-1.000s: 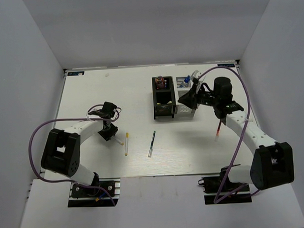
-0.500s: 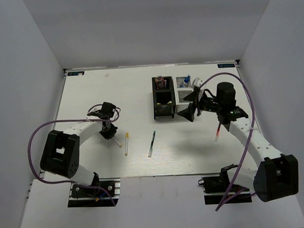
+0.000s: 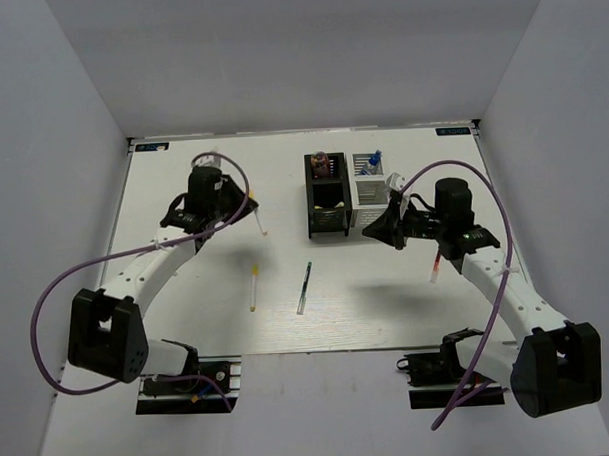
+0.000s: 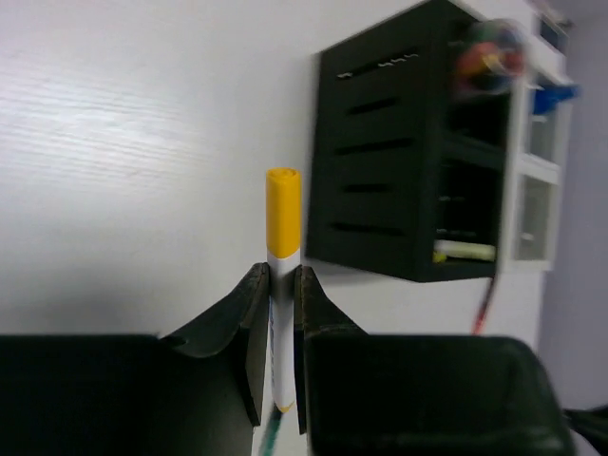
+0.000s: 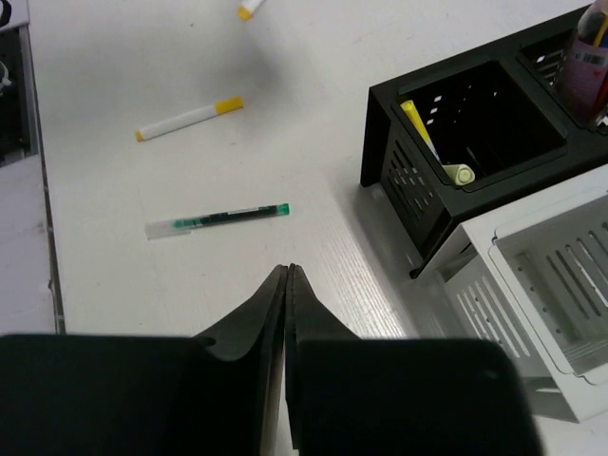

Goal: Sort the stationery into containers
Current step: Place the stationery into the container, then grab a piece of stationery with the right arm, then place the stationery into the container

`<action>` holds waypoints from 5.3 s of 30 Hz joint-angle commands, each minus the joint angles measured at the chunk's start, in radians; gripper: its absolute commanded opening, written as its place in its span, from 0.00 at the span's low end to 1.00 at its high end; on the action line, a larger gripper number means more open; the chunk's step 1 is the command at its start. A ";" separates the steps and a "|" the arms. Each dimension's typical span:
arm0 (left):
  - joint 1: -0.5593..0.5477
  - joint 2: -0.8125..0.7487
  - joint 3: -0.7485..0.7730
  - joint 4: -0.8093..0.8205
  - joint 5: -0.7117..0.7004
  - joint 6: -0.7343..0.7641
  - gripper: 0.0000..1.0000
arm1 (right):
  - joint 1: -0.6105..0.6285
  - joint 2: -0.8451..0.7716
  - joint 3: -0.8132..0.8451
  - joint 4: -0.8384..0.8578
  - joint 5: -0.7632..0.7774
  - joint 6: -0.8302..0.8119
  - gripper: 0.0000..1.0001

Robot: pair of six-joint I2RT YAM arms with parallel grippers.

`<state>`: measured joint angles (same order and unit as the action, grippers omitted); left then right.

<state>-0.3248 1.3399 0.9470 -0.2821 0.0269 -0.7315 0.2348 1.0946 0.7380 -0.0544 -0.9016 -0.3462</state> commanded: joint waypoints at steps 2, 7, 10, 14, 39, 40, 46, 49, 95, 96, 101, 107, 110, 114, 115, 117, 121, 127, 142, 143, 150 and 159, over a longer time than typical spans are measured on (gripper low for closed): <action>-0.036 0.121 0.104 0.293 0.320 0.060 0.00 | -0.009 -0.025 -0.015 -0.018 -0.034 0.009 0.00; -0.074 0.263 0.294 0.420 0.376 0.096 0.00 | -0.006 -0.032 -0.029 -0.064 -0.013 -0.017 0.00; -0.103 0.349 0.393 0.449 0.377 0.112 0.00 | -0.006 -0.038 -0.043 -0.082 -0.011 -0.025 0.00; -0.149 0.427 0.463 0.469 0.331 0.171 0.00 | -0.006 -0.050 -0.068 -0.073 -0.005 -0.025 0.00; -0.300 0.504 0.446 0.449 0.062 0.359 0.64 | -0.003 -0.047 -0.080 -0.127 -0.140 -0.056 0.90; -0.300 0.495 0.446 0.449 0.062 0.359 0.64 | -0.003 -0.039 -0.072 -0.128 -0.135 -0.063 0.89; -0.300 0.331 0.388 0.426 0.038 0.368 0.65 | 0.050 0.063 0.010 -0.231 -0.079 -0.145 0.52; -0.300 0.216 0.291 0.376 0.001 0.379 0.71 | 0.115 0.119 0.049 -0.240 -0.019 -0.146 0.34; -0.289 -1.016 -0.165 -0.617 -0.486 -0.013 0.99 | 0.871 1.093 0.896 -0.251 1.069 0.797 0.65; -0.289 -1.016 -0.165 -0.617 -0.486 -0.013 0.99 | 0.877 1.099 0.900 -0.248 1.076 0.791 0.65; -0.289 -1.025 -0.155 -0.626 -0.486 -0.013 0.99 | 0.902 1.116 0.896 -0.269 1.127 0.756 0.57; -0.289 -1.045 -0.155 -0.626 -0.486 -0.013 0.99 | 0.908 1.076 0.805 -0.338 1.124 0.704 0.56; -0.289 -1.065 -0.177 -0.608 -0.486 -0.022 0.99 | 0.910 1.059 0.759 -0.346 1.110 0.672 0.50; -0.280 -1.075 -0.198 -0.588 -0.466 -0.022 0.99 | 0.928 1.053 0.741 -0.343 1.106 0.638 0.44; -0.280 -1.075 -0.198 -0.588 -0.466 -0.022 0.99 | 0.934 1.051 0.745 -0.340 1.101 0.632 0.44; -0.280 -1.075 -0.198 -0.588 -0.456 -0.022 0.99 | 0.939 1.058 0.744 -0.343 1.086 0.625 0.41; -0.280 -1.084 -0.189 -0.598 -0.456 -0.022 0.99 | 0.940 1.064 0.738 -0.346 1.055 0.621 0.33; -0.280 -1.093 -0.180 -0.611 -0.456 -0.022 0.99 | 0.931 1.065 0.724 -0.366 0.977 0.569 0.06; -0.280 -1.075 -0.258 -0.464 -0.369 -0.013 0.99 | 0.733 0.840 0.797 -0.213 0.578 0.483 0.00; -0.280 -1.075 -0.272 -0.451 -0.369 -0.013 0.99 | 0.723 0.823 0.804 -0.205 0.538 0.484 0.00; -0.280 -1.035 -0.335 -0.332 -0.328 -0.013 0.99 | 0.592 0.705 0.752 -0.085 0.414 0.474 0.00; -0.280 -0.923 -0.387 -0.187 -0.256 -0.026 0.99 | 0.354 0.622 0.721 0.212 0.141 0.510 0.00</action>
<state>-0.6098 0.3656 0.5655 -0.5514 -0.2760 -0.7563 0.6395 1.7344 1.4635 -0.0006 -0.6277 0.1524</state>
